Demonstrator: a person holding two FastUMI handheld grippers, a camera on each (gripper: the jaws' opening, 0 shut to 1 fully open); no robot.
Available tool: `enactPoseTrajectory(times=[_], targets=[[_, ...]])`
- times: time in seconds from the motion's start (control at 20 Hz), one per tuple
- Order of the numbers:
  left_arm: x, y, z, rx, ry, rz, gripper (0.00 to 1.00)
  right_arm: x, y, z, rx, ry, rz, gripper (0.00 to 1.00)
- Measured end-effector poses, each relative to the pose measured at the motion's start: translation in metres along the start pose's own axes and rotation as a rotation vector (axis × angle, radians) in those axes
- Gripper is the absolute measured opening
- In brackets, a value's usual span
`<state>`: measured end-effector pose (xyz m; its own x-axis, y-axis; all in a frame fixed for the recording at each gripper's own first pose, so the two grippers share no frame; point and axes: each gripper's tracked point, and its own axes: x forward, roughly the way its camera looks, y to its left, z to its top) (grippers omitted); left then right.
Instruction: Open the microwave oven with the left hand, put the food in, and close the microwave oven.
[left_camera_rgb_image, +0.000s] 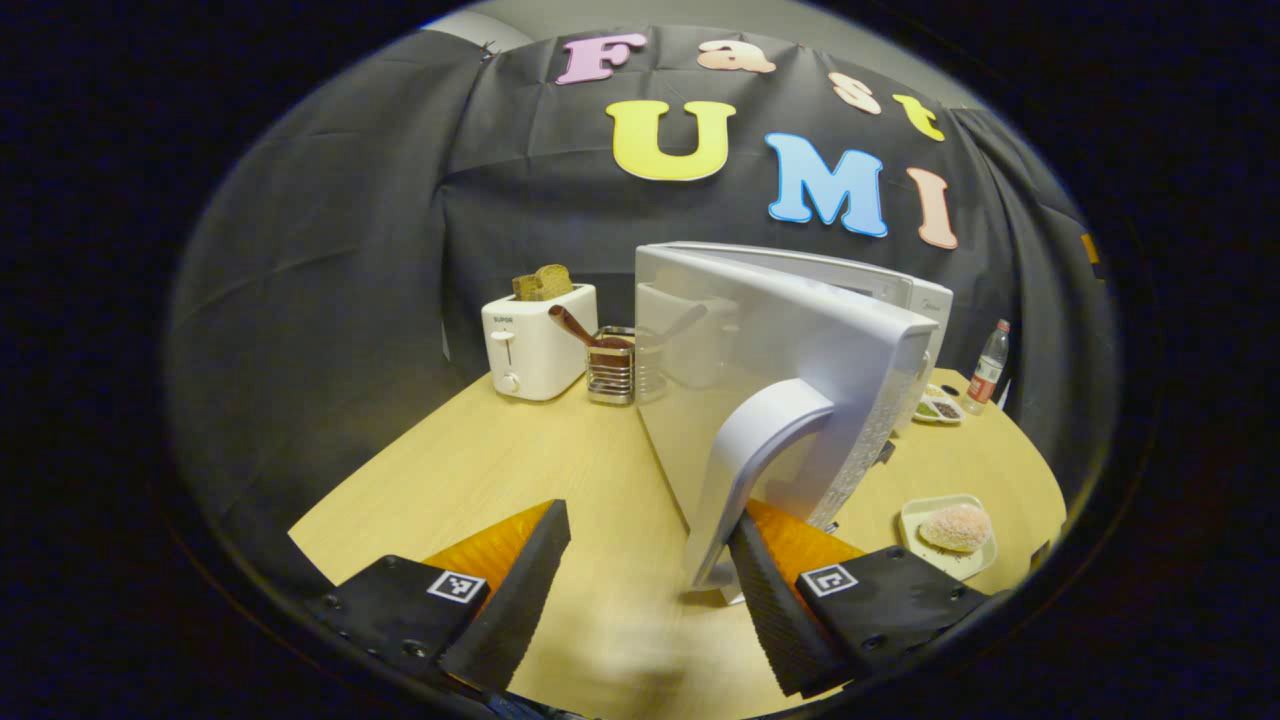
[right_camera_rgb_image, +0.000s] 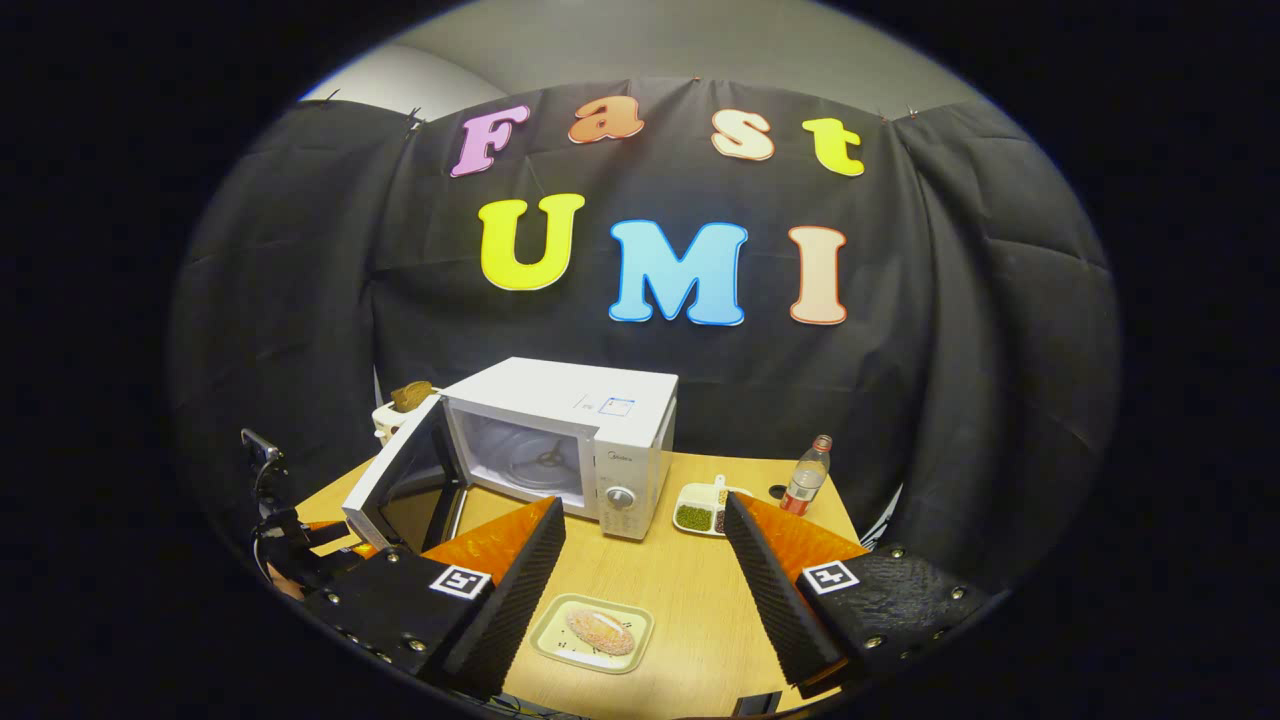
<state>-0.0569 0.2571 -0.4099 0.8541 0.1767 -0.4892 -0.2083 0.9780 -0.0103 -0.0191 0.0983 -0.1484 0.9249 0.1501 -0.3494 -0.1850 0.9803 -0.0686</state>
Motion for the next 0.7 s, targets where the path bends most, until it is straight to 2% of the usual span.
enactPoseTrajectory(times=[0.15,0.2,0.5,0.6,0.7], targets=[[0.000,0.012,0.000,-0.010,-0.006,-0.054,1.00,0.014,0.012,-0.026,0.011,0.065,0.030,0.98],[0.001,0.021,-0.001,-0.011,-0.005,-0.063,0.97,0.017,0.016,-0.037,0.021,0.093,0.045,0.98],[0.003,0.053,0.000,0.024,0.016,-0.132,0.99,0.044,0.034,-0.091,0.146,0.221,0.137,0.98],[0.004,0.056,0.000,0.026,0.011,-0.167,0.99,0.055,0.037,-0.111,0.140,0.258,0.163,0.97],[0.006,0.062,0.000,0.023,0.009,-0.194,0.97,0.064,0.036,-0.145,0.085,0.341,0.178,0.98]])
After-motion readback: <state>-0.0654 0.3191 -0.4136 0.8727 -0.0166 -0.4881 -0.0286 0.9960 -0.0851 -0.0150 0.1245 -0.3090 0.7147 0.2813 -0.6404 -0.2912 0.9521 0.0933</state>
